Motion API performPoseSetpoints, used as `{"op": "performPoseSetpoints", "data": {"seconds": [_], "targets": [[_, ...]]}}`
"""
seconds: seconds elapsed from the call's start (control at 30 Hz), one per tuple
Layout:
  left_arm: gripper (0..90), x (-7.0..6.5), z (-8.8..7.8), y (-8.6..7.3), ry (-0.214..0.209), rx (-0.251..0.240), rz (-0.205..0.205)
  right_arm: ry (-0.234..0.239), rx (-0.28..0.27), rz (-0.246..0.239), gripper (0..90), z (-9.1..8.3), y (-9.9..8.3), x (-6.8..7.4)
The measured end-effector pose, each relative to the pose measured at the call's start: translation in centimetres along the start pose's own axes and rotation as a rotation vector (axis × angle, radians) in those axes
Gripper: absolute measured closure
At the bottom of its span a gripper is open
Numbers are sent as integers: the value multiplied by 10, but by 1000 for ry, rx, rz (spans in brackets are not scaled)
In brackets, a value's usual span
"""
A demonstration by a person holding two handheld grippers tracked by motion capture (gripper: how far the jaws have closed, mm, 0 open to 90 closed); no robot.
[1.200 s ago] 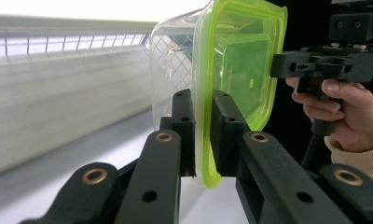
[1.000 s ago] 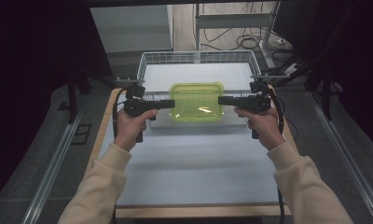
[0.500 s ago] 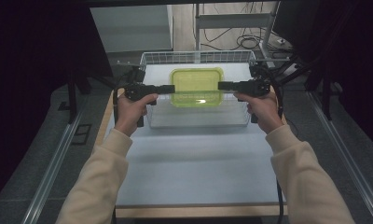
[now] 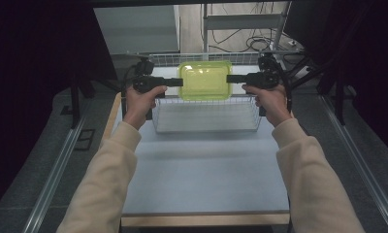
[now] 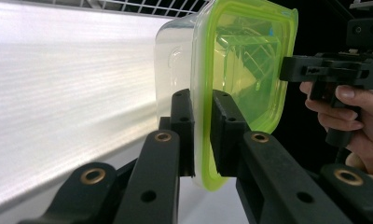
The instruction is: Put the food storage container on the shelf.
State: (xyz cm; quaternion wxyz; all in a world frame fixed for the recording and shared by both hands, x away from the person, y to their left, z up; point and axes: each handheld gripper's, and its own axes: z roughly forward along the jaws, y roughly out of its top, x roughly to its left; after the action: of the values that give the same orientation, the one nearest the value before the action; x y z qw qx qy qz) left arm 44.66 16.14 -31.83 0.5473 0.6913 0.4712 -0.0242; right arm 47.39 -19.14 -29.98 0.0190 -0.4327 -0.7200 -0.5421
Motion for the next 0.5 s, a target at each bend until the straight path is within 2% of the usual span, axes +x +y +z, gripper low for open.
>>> {"op": "performPoseSetpoints", "data": {"seconds": [0.33, 0.5], "targets": [[810, 5, 10, 15, 27, 11, 4, -8, -9, 29, 813, 5, 9, -10], [808, 11, 18, 19, 29, 16, -11, -17, -8, 41, 811, 7, 10, -15]]}}
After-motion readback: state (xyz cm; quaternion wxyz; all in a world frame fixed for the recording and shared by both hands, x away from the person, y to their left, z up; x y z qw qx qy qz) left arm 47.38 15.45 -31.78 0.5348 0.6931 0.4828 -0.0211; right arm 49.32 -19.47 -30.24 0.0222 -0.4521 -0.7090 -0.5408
